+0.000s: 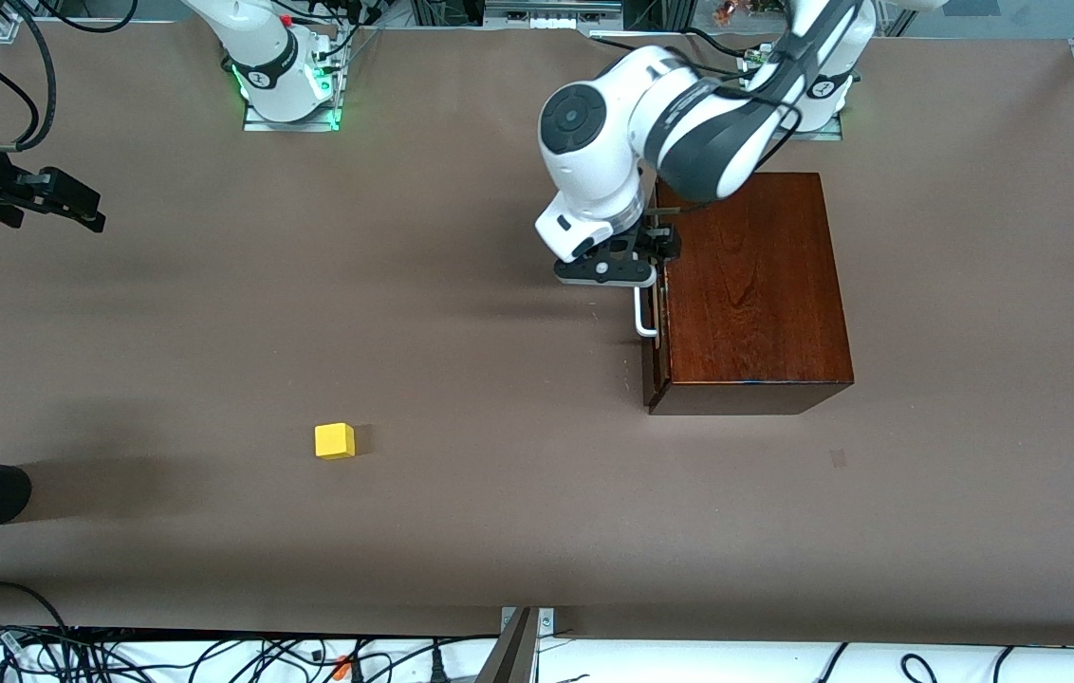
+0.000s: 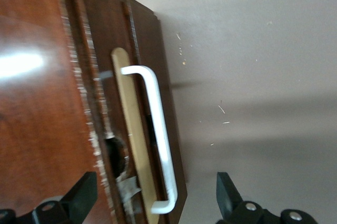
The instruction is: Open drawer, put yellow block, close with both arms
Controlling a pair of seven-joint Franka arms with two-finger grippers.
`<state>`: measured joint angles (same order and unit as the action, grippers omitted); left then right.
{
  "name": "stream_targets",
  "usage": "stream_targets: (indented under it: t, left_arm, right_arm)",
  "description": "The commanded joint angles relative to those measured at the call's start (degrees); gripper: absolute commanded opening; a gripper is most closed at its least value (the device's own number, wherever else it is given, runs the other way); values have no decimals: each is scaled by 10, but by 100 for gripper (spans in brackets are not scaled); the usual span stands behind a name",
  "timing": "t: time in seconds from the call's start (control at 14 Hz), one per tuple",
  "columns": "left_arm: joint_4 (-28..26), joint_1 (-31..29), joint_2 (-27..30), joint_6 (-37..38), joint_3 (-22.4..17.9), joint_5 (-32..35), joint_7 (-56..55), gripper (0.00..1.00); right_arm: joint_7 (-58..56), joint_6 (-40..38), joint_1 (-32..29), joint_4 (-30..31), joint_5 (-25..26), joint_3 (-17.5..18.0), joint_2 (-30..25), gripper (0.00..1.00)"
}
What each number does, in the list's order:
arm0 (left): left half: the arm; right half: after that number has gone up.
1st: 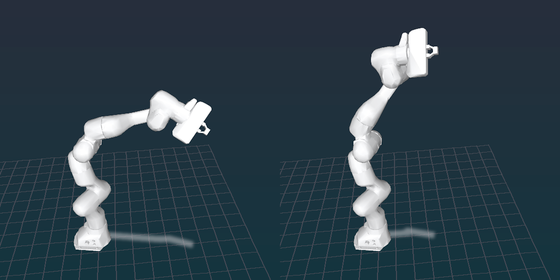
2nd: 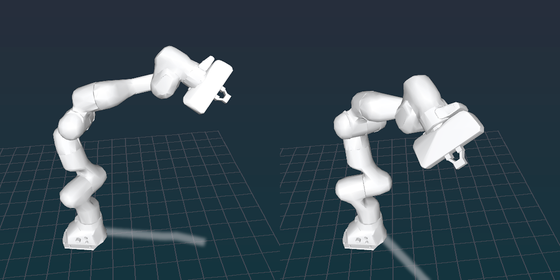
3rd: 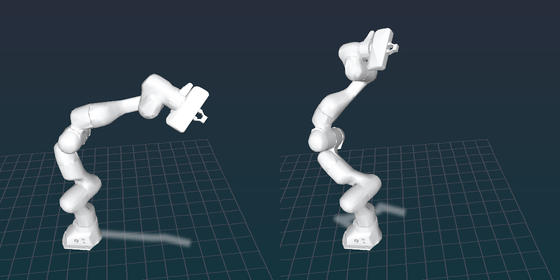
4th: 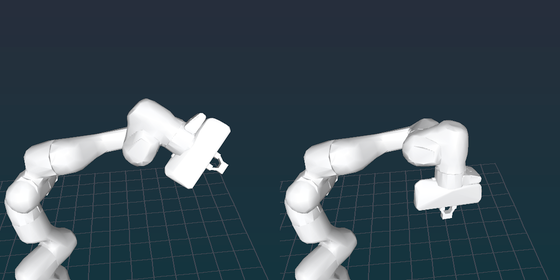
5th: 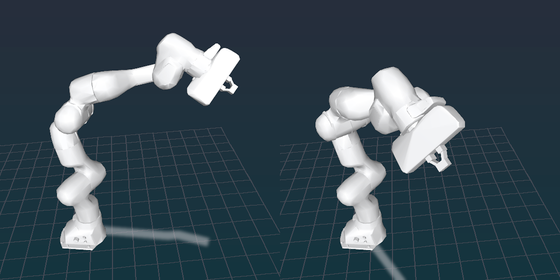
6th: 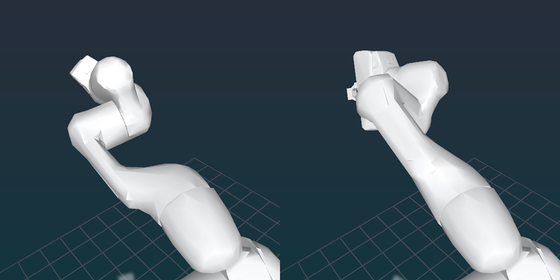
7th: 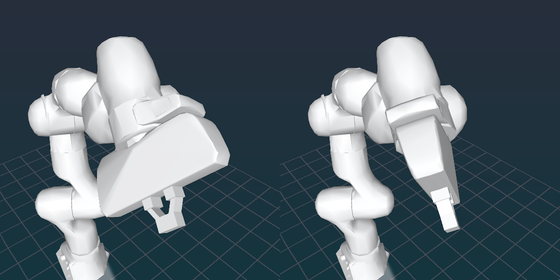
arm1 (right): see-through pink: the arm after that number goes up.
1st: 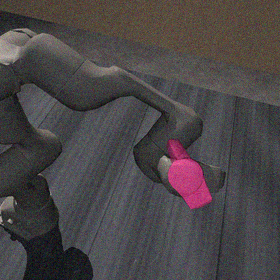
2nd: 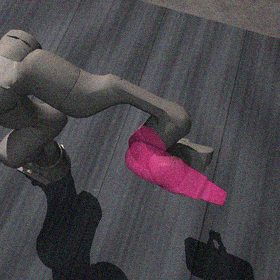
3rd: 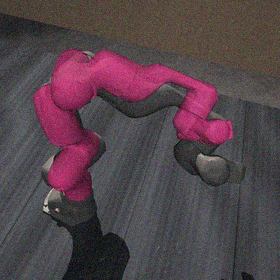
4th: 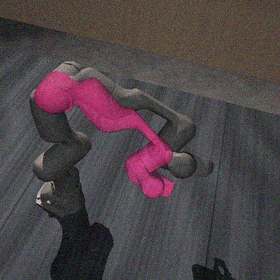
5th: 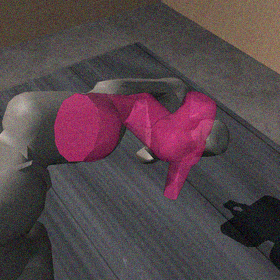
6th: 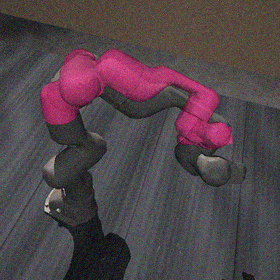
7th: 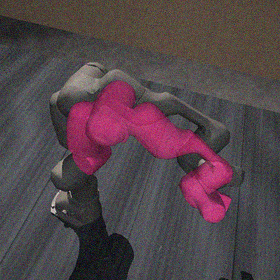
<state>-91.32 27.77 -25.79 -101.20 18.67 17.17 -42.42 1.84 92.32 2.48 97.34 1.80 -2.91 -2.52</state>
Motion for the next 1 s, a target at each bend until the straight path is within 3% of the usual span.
stream_targets:
  t: [0.0,0.43,0.93]
  left_arm:
    - [12,10,-23,-21,-7,16,-6,100]
    - [-13,10,-37,-42,-7,17,-28,100]
    - [-23,3,-51,-67,-10,62,-37,100]
  right_arm:
    - [-2,-2,-7,-10,-10,5,2,100]
    - [-3,-2,-7,-10,-10,5,2,100]
    - [-5,1,-7,-10,-10,5,3,100]
